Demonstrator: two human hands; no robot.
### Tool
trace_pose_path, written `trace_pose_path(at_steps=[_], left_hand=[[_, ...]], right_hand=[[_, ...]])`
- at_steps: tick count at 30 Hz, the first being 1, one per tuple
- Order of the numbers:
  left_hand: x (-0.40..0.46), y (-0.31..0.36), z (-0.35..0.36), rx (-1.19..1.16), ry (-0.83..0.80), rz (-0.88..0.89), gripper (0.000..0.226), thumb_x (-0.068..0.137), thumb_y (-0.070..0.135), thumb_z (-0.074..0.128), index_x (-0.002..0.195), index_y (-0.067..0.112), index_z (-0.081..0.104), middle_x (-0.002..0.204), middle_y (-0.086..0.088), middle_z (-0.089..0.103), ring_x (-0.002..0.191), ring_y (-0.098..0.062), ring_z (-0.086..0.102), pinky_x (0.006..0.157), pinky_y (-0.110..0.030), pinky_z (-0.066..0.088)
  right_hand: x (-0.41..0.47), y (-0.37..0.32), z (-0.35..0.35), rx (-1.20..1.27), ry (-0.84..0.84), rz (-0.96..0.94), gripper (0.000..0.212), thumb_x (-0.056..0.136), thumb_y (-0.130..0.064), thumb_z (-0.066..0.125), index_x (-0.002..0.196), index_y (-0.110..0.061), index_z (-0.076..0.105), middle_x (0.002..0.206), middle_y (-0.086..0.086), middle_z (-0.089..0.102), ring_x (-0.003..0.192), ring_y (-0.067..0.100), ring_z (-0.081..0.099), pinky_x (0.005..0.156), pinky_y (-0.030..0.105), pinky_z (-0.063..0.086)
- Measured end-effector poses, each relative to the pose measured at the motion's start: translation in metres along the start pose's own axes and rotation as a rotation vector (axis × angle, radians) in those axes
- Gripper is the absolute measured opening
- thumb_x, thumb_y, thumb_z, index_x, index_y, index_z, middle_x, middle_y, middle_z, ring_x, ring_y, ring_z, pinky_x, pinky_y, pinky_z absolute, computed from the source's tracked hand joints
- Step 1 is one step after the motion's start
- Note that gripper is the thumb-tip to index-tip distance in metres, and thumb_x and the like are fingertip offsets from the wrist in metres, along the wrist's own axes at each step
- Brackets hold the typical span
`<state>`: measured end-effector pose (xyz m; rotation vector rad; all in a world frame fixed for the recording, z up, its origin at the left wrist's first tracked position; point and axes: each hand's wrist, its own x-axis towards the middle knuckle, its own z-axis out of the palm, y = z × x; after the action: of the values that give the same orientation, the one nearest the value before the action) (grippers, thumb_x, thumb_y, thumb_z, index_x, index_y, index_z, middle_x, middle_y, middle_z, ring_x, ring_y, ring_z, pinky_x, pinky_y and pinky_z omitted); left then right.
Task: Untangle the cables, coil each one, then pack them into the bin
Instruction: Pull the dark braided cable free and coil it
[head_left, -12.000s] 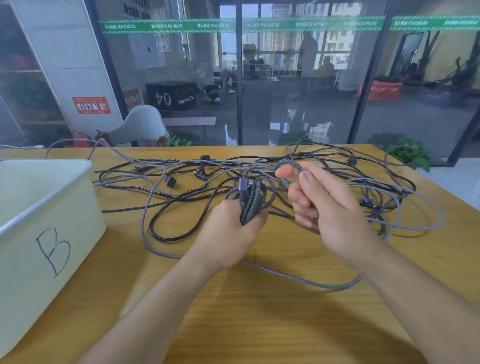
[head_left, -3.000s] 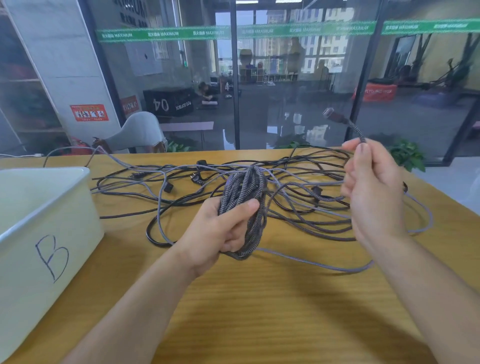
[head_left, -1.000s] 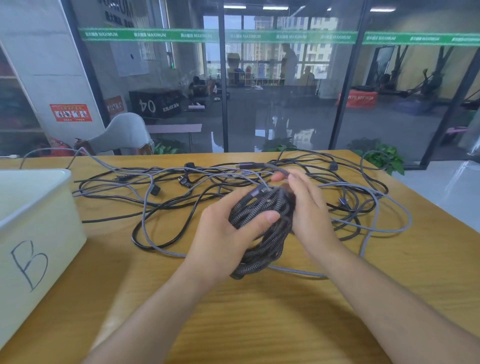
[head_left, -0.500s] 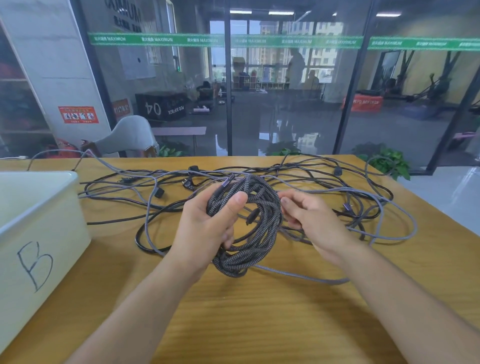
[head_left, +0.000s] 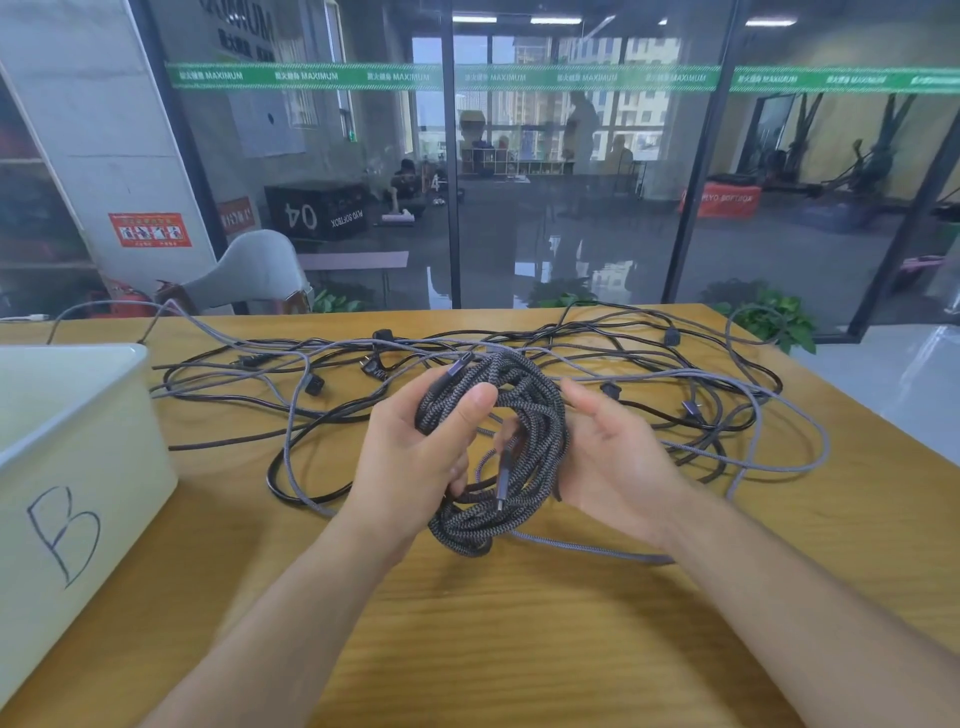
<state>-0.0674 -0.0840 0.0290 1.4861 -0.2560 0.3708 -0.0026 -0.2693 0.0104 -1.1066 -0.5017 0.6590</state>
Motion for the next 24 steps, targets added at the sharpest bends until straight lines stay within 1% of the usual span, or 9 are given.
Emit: trace_pose_path(at_steps=[3, 6, 9, 11, 14, 15, 17, 20, 24], left_hand=[[0.0, 0.001, -0.001, 0.003, 0.013, -0.006, 0.013, 0.093, 0.038, 0.069, 0.08, 0.034, 0.068, 0.066, -0.012, 0.036, 0.048, -0.02, 0.031, 0.047, -0.029, 0.039], [0.0, 0.0, 0.0, 0.013, 0.012, 0.021, 0.013, 0.091, 0.04, 0.069, 0.081, 0.032, 0.067, 0.063, -0.011, 0.037, 0.047, -0.02, 0.033, 0.047, -0.031, 0.039], [0.0, -0.001, 0.002, 0.074, 0.003, 0.064, 0.014, 0.09, 0.043, 0.069, 0.084, 0.031, 0.067, 0.056, -0.003, 0.043, 0.045, -0.021, 0.035, 0.048, -0.036, 0.04], [0.0, -0.002, 0.001, 0.087, 0.012, 0.061, 0.017, 0.091, 0.045, 0.068, 0.085, 0.028, 0.067, 0.055, -0.001, 0.044, 0.045, -0.021, 0.036, 0.049, -0.04, 0.04], [0.001, -0.005, -0.003, 0.063, 0.053, 0.019, 0.023, 0.09, 0.048, 0.07, 0.091, 0.025, 0.068, 0.059, -0.004, 0.046, 0.046, -0.02, 0.037, 0.053, -0.04, 0.04], [0.002, -0.005, -0.004, 0.056, 0.068, 0.004, 0.026, 0.089, 0.049, 0.071, 0.095, 0.024, 0.069, 0.059, -0.005, 0.046, 0.047, -0.02, 0.037, 0.053, -0.039, 0.04], [0.002, -0.006, -0.004, 0.038, 0.1, -0.02, 0.03, 0.088, 0.05, 0.071, 0.1, 0.023, 0.07, 0.06, -0.006, 0.045, 0.047, -0.019, 0.036, 0.053, -0.037, 0.04], [0.003, -0.006, -0.001, 0.019, 0.122, -0.023, 0.026, 0.09, 0.045, 0.071, 0.102, 0.023, 0.071, 0.059, 0.0, 0.045, 0.047, -0.017, 0.035, 0.05, -0.034, 0.039], [0.004, -0.003, -0.003, 0.006, 0.155, -0.003, 0.012, 0.096, 0.039, 0.07, 0.093, 0.028, 0.071, 0.058, 0.003, 0.043, 0.046, -0.016, 0.035, 0.049, -0.033, 0.04]], right_hand=[[-0.006, -0.002, -0.002, -0.144, -0.153, -0.055, 0.041, 0.081, -0.017, 0.073, 0.118, -0.004, 0.062, 0.108, 0.012, 0.067, 0.103, 0.028, 0.064, 0.09, 0.037, 0.052], [-0.006, 0.004, 0.005, -0.316, -0.041, -0.126, 0.028, 0.076, 0.005, 0.071, 0.093, -0.014, 0.06, 0.091, 0.002, 0.061, 0.093, 0.021, 0.059, 0.078, 0.029, 0.051], [0.001, 0.013, 0.016, -0.353, 0.103, -0.231, 0.022, 0.08, -0.007, 0.075, 0.078, -0.015, 0.055, 0.077, -0.004, 0.056, 0.077, 0.014, 0.057, 0.076, 0.022, 0.051], [0.001, 0.016, 0.02, -0.428, 0.182, -0.276, 0.018, 0.086, -0.025, 0.074, 0.075, -0.016, 0.062, 0.073, -0.008, 0.061, 0.075, 0.008, 0.061, 0.078, 0.019, 0.052], [-0.002, 0.016, 0.024, -0.585, 0.299, -0.314, 0.045, 0.09, -0.059, 0.068, 0.098, -0.014, 0.072, 0.089, -0.006, 0.075, 0.091, 0.01, 0.07, 0.09, 0.03, 0.053], [-0.002, 0.017, 0.025, -0.647, 0.341, -0.338, 0.048, 0.09, -0.061, 0.066, 0.109, -0.018, 0.072, 0.098, -0.008, 0.077, 0.098, 0.01, 0.071, 0.094, 0.033, 0.054], [-0.001, 0.018, 0.025, -0.81, 0.405, -0.398, 0.045, 0.094, -0.055, 0.062, 0.13, -0.029, 0.065, 0.115, -0.015, 0.074, 0.112, 0.006, 0.068, 0.101, 0.033, 0.053], [0.001, 0.02, 0.024, -0.951, 0.525, -0.46, 0.059, 0.097, -0.061, 0.056, 0.151, -0.04, 0.048, 0.139, -0.021, 0.063, 0.131, -0.001, 0.056, 0.112, 0.031, 0.045], [-0.001, 0.015, 0.031, -0.896, 0.53, -0.647, 0.04, 0.104, -0.036, 0.054, 0.14, -0.022, 0.064, 0.146, -0.015, 0.06, 0.139, -0.003, 0.049, 0.116, 0.021, 0.038]])
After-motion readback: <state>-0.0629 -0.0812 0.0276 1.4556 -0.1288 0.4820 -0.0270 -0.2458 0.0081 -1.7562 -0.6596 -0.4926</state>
